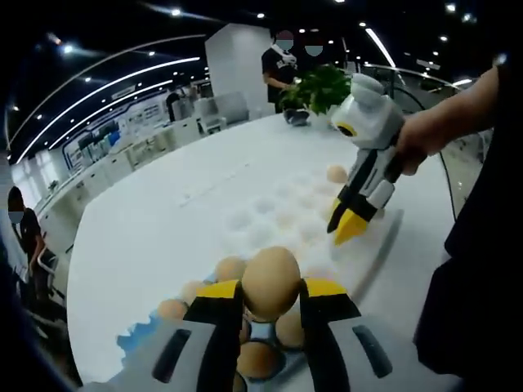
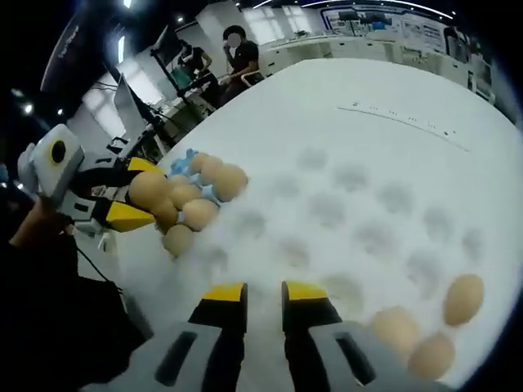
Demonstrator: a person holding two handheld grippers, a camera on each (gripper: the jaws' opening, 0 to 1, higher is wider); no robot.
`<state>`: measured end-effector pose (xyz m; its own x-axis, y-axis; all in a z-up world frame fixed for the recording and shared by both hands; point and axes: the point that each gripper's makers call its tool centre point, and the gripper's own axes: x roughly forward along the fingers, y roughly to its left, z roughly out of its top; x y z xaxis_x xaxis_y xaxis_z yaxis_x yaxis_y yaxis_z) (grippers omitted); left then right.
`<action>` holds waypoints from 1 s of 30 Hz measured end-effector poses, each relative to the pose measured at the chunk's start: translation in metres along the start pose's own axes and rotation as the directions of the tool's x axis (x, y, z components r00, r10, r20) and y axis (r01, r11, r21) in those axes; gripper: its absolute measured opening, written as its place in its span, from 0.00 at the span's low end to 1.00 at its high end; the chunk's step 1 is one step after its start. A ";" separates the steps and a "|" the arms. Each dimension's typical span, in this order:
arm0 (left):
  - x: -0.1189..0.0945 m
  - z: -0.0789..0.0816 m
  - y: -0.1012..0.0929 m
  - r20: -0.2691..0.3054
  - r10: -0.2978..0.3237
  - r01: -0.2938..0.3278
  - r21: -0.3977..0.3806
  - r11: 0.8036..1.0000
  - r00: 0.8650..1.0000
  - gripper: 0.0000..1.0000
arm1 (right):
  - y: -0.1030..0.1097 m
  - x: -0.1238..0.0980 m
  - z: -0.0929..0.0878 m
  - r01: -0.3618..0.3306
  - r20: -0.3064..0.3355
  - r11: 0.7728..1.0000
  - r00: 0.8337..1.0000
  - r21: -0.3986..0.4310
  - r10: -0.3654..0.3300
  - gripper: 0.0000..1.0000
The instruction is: Place the egg into an empty slot of the egg tray after lifting it from the table, then release the egg inside the slot.
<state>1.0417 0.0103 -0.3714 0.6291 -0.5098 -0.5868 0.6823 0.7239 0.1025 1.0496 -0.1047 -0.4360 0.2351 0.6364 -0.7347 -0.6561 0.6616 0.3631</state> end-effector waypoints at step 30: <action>-0.046 -0.071 0.094 -0.133 0.199 -0.214 -0.117 0.970 0.971 0.27 | -0.003 0.001 -0.001 0.025 0.052 0.997 0.998 -0.071 -0.021 0.12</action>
<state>1.0503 0.1345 -0.3923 0.6967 -0.2893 -0.6564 0.4831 0.8657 0.1313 1.0513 -0.1063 -0.4387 0.2858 0.6421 -0.7114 -0.6995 0.6471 0.3031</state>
